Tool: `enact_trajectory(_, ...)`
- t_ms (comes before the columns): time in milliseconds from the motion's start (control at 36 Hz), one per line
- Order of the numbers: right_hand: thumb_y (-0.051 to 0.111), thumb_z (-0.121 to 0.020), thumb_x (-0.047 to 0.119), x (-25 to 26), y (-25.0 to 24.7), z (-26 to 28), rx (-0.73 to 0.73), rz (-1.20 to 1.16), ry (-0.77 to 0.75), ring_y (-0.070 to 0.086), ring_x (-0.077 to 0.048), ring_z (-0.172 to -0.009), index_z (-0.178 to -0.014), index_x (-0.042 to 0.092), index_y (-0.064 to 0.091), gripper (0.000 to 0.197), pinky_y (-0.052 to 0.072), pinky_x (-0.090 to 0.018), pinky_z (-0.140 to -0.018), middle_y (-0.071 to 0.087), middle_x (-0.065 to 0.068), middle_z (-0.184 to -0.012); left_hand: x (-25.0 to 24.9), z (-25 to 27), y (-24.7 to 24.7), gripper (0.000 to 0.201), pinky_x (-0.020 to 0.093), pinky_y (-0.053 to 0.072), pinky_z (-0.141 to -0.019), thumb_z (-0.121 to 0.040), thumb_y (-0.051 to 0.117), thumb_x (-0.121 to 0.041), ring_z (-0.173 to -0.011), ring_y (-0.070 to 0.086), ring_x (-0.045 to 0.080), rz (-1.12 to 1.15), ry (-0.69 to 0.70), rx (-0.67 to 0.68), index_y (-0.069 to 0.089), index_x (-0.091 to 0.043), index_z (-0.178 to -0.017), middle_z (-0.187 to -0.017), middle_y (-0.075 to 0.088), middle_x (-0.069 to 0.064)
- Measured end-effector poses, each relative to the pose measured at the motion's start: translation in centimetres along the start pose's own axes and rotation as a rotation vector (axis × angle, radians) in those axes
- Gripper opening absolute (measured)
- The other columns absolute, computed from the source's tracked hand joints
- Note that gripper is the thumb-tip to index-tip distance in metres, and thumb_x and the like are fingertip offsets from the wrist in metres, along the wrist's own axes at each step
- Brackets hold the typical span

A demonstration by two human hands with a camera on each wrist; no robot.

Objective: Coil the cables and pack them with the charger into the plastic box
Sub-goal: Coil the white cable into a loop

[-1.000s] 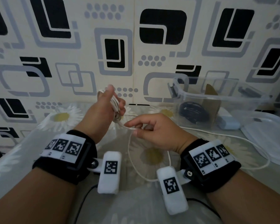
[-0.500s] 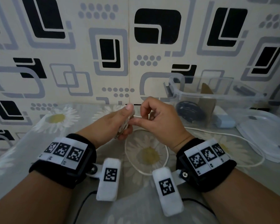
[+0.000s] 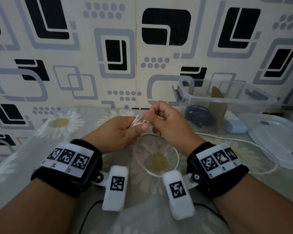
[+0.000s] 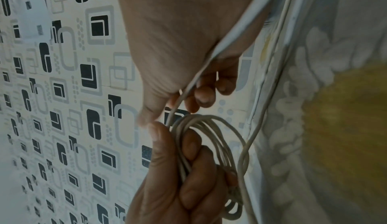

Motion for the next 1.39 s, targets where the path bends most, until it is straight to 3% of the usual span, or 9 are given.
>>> enact_trajectory(111, 0.047, -0.095, 0.044, 0.0, -0.7, 0.0, -0.022, -0.105, 0.097, 0.053, -0.021, -0.057, -0.092, 0.004, 0.052, 0.04, 0.048, -0.033, -0.06, 0.057, -0.01, -0.076, 0.1, 0.0, -1.0, 0.045, 0.02, 0.032, -0.046, -0.087, 0.051, -0.054, -0.046, 0.033, 0.01, 0.015, -0.023, -0.183, 0.046, -0.012, -0.072, -0.051, 0.037, -0.008)
enact_trajectory(333, 0.031, -0.078, 0.068, -0.2, 0.0, 0.3, 0.179, -0.473, 0.211, 0.07, -0.031, -0.083, -0.137, 0.014, 0.037, 0.08, 0.049, -0.047, -0.093, 0.07, -0.018, -0.088, 1.0, 0.0, -2.9, 0.045, 0.019, 0.03, -0.043, -0.097, 0.047, -0.049, -0.044, 0.03, 0.01, 0.069, -0.088, -0.457, 0.046, -0.016, -0.066, -0.048, 0.035, -0.007)
enact_trajectory(444, 0.036, -0.075, 0.075, 0.2, 0.4, 0.4, 0.208, -0.396, 0.186, 0.068, -0.031, -0.1, -0.139, 0.021, 0.032, 0.084, 0.046, -0.046, -0.101, 0.07, -0.016, -0.103, 1.3, 0.1, -3.5, 0.046, 0.022, 0.031, -0.045, -0.096, 0.047, -0.052, -0.044, 0.033, 0.012, 0.057, -0.12, -0.544, 0.043, -0.016, -0.067, -0.049, 0.037, -0.004)
enact_trajectory(583, 0.058, -0.086, 0.028, 0.9, 1.2, 1.0, 0.224, -0.15, 0.083, 0.064, -0.018, -0.107, -0.115, 0.016, 0.062, 0.031, 0.051, -0.035, -0.096, 0.068, -0.008, -0.113, 1.3, -0.1, -3.2, 0.045, 0.027, 0.031, -0.05, -0.096, 0.048, -0.051, -0.044, 0.034, 0.013, 0.039, -0.114, -0.534, 0.044, -0.016, -0.066, -0.046, 0.038, -0.008)
enact_trajectory(806, 0.066, -0.08, 0.006, 1.3, 1.7, 1.2, 0.326, -0.242, 0.059, 0.058, -0.019, -0.113, -0.133, 0.02, 0.048, 0.058, 0.047, -0.03, -0.099, 0.058, -0.011, -0.124, 1.0, -0.2, -2.8, 0.047, 0.028, 0.033, -0.051, -0.098, 0.046, -0.046, -0.042, 0.038, 0.01, -0.025, -0.132, -0.499, 0.047, -0.017, -0.062, -0.044, 0.041, -0.008)
enact_trajectory(944, 0.069, -0.077, 0.002, 1.1, 2.4, 1.5, 0.392, -0.307, 0.14, 0.06, -0.03, -0.116, -0.133, 0.021, 0.038, 0.067, 0.05, -0.038, -0.097, 0.057, -0.013, -0.124, 1.1, -0.1, -2.5, 0.043, 0.028, 0.036, -0.054, -0.098, 0.047, -0.046, -0.044, 0.045, 0.008, -0.039, -0.142, -0.47, 0.066, -0.014, -0.075, -0.048, 0.051, -0.009)
enact_trajectory(1139, 0.065, -0.077, -0.006, 1.4, 2.4, 1.6, 0.49, -0.388, 0.113, 0.062, -0.023, -0.095, -0.119, 0.023, 0.041, 0.057, 0.052, -0.035, -0.09, 0.056, -0.013, -0.11, 1.0, 0.1, -2.6, 0.052, 0.03, 0.037, -0.056, -0.098, 0.044, -0.049, -0.045, 0.041, 0.014, -0.082, -0.149, -0.477, 0.048, -0.015, -0.059, -0.046, 0.045, -0.004)
enact_trajectory(1250, 0.055, -0.09, -0.007, 2.1, 1.1, 0.9, 0.153, -0.254, -0.079, 0.051, 0.002, -0.068, -0.103, 0.015, 0.06, 0.026, 0.045, -0.014, -0.066, 0.059, 0.012, -0.086, 0.9, 0.1, -2.8, 0.05, 0.027, 0.031, -0.051, -0.098, 0.044, -0.047, -0.041, 0.036, 0.011, -0.068, -0.154, -0.493, 0.044, -0.012, -0.063, -0.044, 0.038, -0.008)
enact_trajectory(1389, 0.046, -0.098, 0.004, 0.8, -1.9, 0.2, -0.31, -0.048, -0.101, 0.044, 0.002, -0.057, -0.101, 0.024, 0.069, 0.031, 0.036, -0.017, -0.063, 0.055, 0.017, -0.075, 0.6, 0.1, -2.5, 0.051, 0.024, 0.026, -0.047, -0.099, 0.041, -0.049, -0.042, 0.027, 0.015, 0.084, -0.162, -0.389, 0.042, -0.013, -0.064, -0.047, 0.031, -0.003)
Point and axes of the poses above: each hand's wrist, its own z-axis away from the middle knuckle, its own y-axis out of the palm, x = y × z, the point moved 4 cm from there along -z, towards the middle knuckle
